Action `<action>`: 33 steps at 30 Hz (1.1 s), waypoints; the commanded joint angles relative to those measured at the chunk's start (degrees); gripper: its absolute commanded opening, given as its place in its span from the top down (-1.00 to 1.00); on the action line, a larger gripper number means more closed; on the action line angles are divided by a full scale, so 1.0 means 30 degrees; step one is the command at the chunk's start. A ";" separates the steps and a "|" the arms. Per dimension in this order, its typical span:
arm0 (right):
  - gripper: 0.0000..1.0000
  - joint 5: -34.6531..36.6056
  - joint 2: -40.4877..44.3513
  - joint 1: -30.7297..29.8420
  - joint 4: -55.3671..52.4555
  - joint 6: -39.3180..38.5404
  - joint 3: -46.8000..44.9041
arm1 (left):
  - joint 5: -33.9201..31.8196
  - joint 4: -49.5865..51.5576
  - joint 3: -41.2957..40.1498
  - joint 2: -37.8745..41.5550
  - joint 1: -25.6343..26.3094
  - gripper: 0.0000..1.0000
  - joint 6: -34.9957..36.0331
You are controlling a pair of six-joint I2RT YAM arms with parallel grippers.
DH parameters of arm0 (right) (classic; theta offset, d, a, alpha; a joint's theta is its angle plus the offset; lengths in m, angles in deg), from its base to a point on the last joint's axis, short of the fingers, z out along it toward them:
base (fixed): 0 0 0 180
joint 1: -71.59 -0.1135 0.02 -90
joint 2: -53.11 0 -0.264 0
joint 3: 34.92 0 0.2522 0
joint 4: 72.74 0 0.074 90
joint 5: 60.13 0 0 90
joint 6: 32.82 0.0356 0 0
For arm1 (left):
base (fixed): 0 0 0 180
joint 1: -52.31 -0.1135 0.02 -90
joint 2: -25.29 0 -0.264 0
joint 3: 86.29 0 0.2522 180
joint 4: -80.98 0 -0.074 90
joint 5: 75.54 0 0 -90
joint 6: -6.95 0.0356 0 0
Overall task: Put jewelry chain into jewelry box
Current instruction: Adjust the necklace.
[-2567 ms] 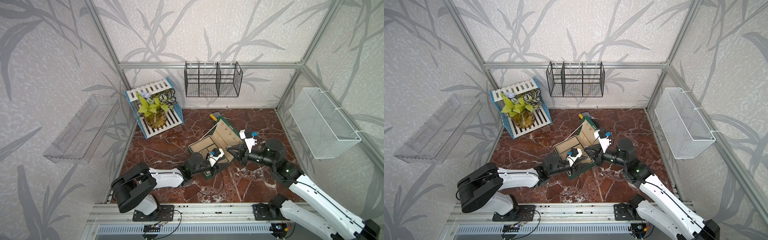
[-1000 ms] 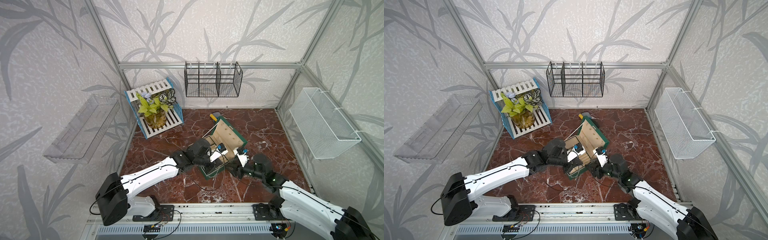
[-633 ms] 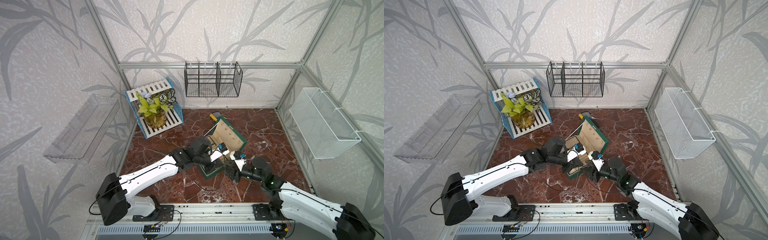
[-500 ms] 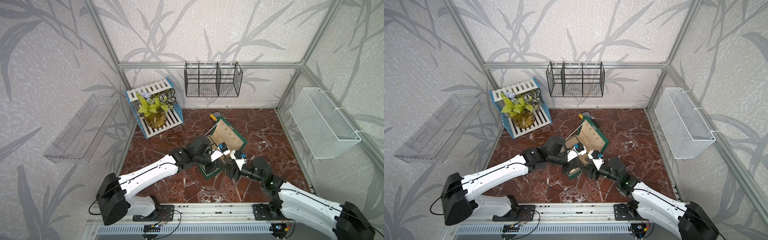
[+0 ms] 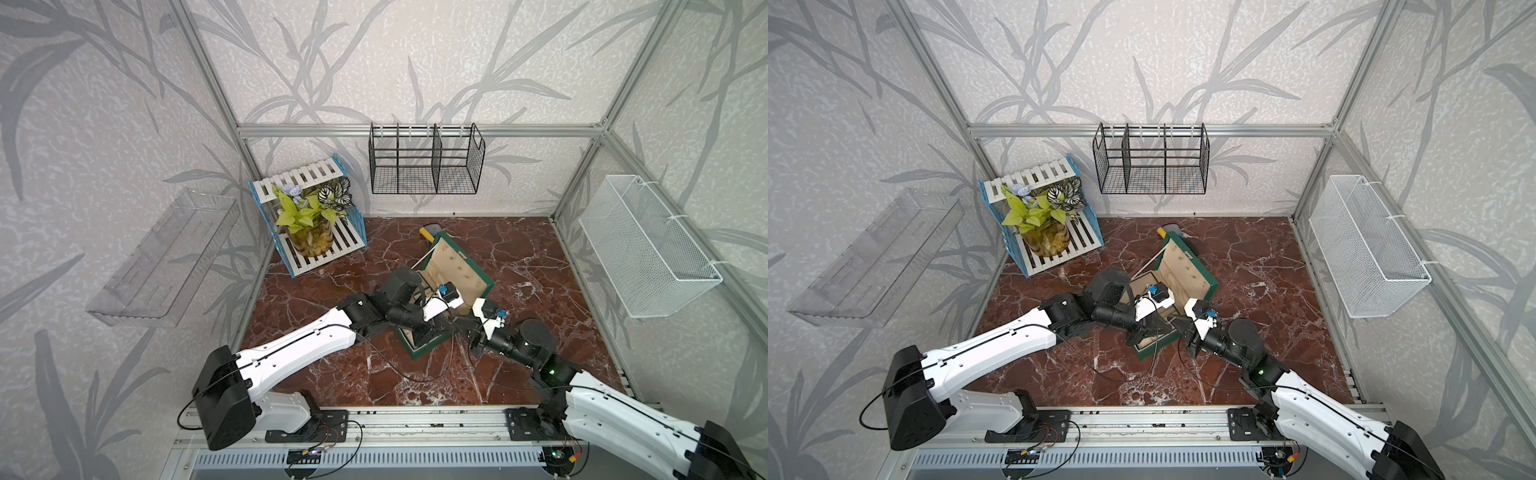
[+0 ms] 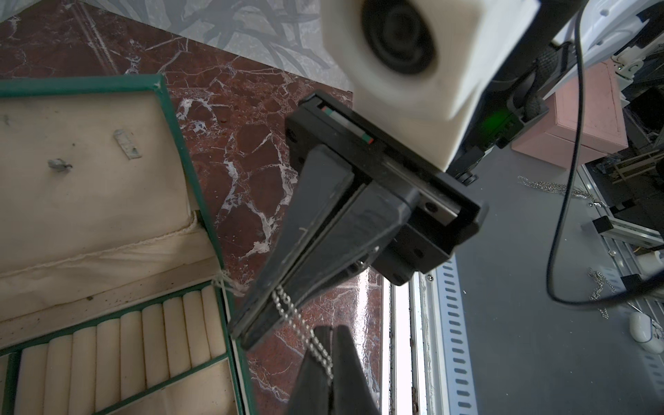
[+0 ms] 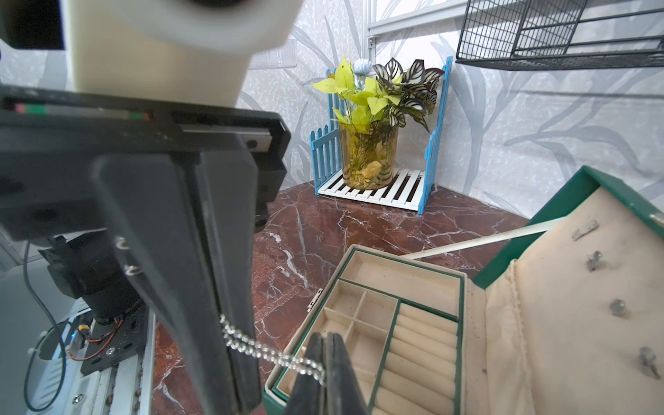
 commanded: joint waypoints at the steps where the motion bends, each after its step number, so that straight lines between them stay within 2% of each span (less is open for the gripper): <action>1: 1.00 0.0536 0.0564 -0.0122 -0.1207 0.0066 0.0157 | 0.0176 -0.1722 -0.0867 0.0059 -0.0202 1.00 -0.0670; 5: 1.00 0.1321 0.0577 -0.0108 -0.3717 -0.0192 0.1123 | -0.0630 -0.4201 -0.2563 0.0017 -0.0266 1.00 -0.1626; 8: 1.00 0.1868 0.0129 -0.0106 -0.5361 -0.0336 0.1886 | -0.1448 -0.6485 -0.3734 -0.0103 -0.0358 0.87 -0.2373; 11: 1.00 0.2354 -0.0392 -0.0122 -0.6566 -0.0272 0.2441 | -0.2222 -0.8465 -0.4842 -0.0181 -0.0491 0.64 -0.3188; 14: 1.00 0.3700 -0.0796 -0.0115 -0.7790 0.0475 0.2999 | -0.2994 -1.0165 -0.5665 -0.0189 -0.0766 0.29 -0.3578; 17: 1.00 0.5300 -0.1059 -0.0122 -0.9594 0.1186 0.3836 | -0.3697 -1.1410 -0.6389 0.0158 -0.1163 0.12 -0.3724; 21: 1.00 0.7220 -0.1161 -0.0122 -1.1724 0.1708 0.4714 | -0.6252 -1.2437 -0.6673 0.0613 -0.1788 0.08 -0.3477; 24: 1.00 0.8162 -0.1162 -0.0123 -1.2053 0.1980 0.4913 | -0.7102 -1.3378 -0.6292 0.0119 -0.2234 0.10 -0.2512; 33: 1.00 0.9485 -0.2113 -0.0085 -1.2011 0.3094 0.5559 | -0.8843 -1.5769 -0.2786 -0.4965 -0.2929 0.19 0.1422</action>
